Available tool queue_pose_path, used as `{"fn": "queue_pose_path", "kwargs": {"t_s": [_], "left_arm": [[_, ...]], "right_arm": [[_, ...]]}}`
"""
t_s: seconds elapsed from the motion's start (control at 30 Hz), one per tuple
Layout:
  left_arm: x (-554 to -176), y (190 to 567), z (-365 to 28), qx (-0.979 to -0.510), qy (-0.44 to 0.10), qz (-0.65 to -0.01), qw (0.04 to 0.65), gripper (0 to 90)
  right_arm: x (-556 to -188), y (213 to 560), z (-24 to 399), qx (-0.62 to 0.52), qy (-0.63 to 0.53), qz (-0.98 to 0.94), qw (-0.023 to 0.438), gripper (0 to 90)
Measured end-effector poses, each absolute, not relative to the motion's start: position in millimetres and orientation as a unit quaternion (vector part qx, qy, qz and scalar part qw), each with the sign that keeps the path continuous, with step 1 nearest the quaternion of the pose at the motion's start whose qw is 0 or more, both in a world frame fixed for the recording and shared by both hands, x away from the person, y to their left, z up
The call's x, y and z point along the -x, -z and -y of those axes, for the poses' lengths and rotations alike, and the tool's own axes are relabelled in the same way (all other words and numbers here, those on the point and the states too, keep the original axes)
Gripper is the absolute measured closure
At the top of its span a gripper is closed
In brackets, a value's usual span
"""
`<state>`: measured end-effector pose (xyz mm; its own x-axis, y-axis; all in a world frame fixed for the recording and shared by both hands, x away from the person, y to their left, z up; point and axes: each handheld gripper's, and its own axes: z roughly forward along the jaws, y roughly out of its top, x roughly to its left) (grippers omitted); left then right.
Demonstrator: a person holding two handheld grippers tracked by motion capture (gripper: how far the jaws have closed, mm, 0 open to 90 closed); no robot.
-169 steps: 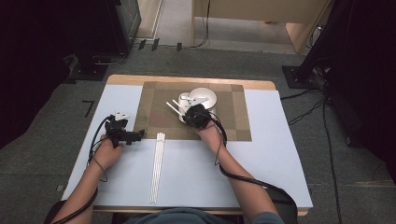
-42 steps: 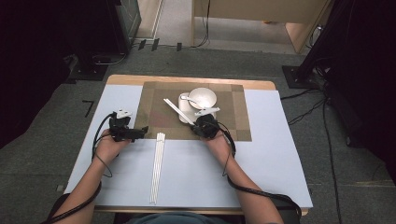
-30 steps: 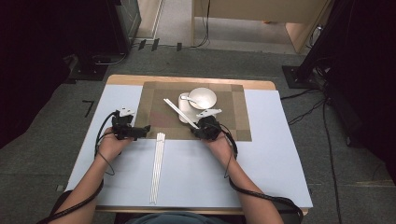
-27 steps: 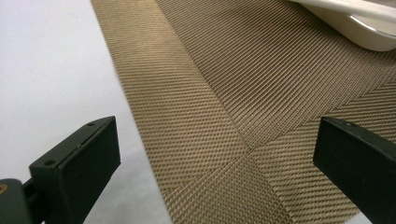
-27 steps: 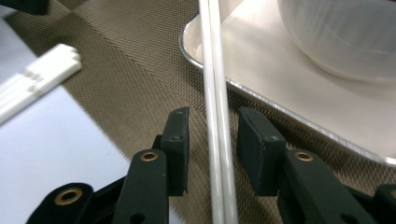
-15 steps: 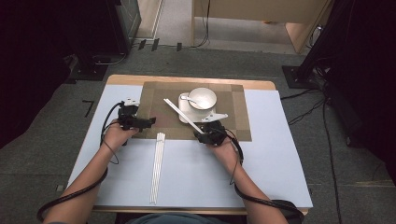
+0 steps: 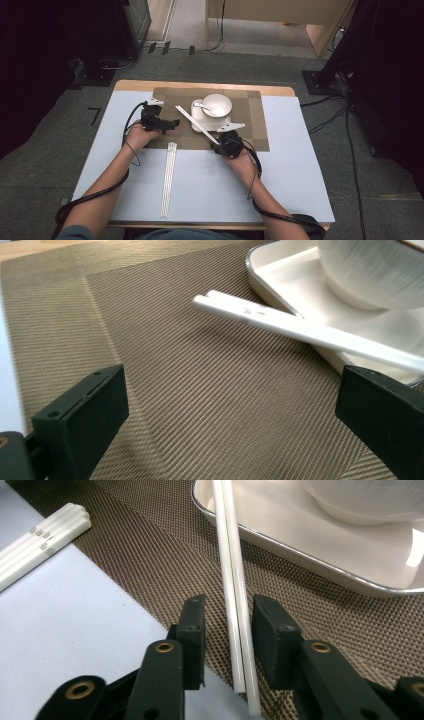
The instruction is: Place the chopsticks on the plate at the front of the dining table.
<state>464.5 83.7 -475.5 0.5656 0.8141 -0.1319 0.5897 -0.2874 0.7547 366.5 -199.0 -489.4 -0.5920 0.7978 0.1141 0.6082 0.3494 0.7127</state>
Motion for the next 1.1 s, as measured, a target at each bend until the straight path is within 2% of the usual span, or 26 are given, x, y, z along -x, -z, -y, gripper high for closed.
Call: {"fn": "queue_pose_path", "kwargs": {"t_s": [0.23, 0.4, 0.93, 1.1], "left_arm": [[-466.9, 471.8, -70.0, -0.794, -0.133, -0.429, 0.409, 0.5], [-463.4, 482.0, -59.1, -0.802, -0.123, -0.423, 0.403, 0.5], [-462.6, 488.4, -45.2, -0.797, -0.121, -0.423, 0.414, 0.6], [-462.7, 489.7, -42.1, -0.797, -0.121, -0.425, 0.413, 0.6]], "right_arm": [[-369.7, 485.2, 195.8, -0.447, -0.373, -0.804, 0.125, 80.0], [-372.1, 485.2, 195.8, -0.444, -0.373, -0.805, 0.127, 81.4], [-382.1, 490.3, 189.8, -0.492, -0.374, -0.773, 0.145, 81.3], [-380.5, 489.1, 192.5, -0.477, -0.386, -0.776, 0.141, 69.7]]}}
